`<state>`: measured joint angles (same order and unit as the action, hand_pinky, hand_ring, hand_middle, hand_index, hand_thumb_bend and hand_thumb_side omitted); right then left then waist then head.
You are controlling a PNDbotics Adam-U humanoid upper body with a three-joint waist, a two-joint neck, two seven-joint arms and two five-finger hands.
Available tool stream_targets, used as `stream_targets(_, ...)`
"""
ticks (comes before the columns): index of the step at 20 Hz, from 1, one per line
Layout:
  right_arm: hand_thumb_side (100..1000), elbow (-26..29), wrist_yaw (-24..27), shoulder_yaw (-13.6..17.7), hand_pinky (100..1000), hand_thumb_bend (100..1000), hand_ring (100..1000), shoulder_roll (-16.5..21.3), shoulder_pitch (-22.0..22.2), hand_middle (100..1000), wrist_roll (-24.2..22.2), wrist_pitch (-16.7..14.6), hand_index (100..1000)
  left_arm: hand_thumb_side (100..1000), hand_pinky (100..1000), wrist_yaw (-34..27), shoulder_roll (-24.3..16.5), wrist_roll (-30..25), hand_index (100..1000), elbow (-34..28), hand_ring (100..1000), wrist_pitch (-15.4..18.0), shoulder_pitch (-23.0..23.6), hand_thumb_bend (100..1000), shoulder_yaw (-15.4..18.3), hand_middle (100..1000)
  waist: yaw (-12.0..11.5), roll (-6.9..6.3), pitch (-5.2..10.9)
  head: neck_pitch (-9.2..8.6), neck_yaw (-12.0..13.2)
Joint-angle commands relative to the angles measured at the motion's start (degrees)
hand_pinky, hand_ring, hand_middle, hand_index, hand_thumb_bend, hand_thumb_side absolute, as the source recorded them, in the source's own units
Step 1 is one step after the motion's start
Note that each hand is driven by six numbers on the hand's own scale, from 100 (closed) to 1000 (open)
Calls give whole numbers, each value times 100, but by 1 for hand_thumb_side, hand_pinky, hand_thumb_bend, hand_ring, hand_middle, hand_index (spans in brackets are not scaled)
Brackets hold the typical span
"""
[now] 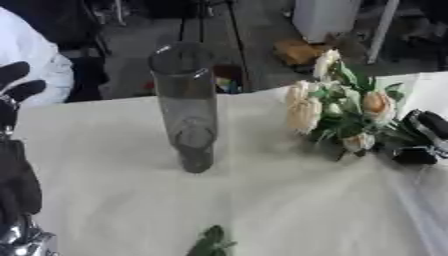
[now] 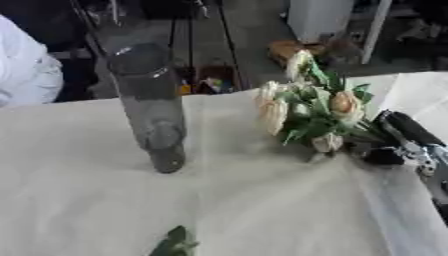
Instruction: Arrange flowers into the vase.
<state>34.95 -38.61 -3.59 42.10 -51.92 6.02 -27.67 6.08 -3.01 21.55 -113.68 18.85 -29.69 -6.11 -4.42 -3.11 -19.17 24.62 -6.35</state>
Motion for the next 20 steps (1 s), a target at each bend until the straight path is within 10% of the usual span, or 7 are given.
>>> stream_targets(1, 346, 264, 306, -24, 100, 382, 100, 113, -37, 100, -130, 34, 135, 948, 678, 17, -28, -12, 859, -91, 714, -14, -81, 289, 0, 772, -16, 21, 95, 10, 52)
stream_targets(20, 329, 2140, 1912, 254, 100, 397, 100, 281, -119, 100, -811, 1197, 136, 947, 679, 7, -45, -47, 859, -91, 714, -27, -62, 289, -13, 773, 9, 75, 159, 8, 105)
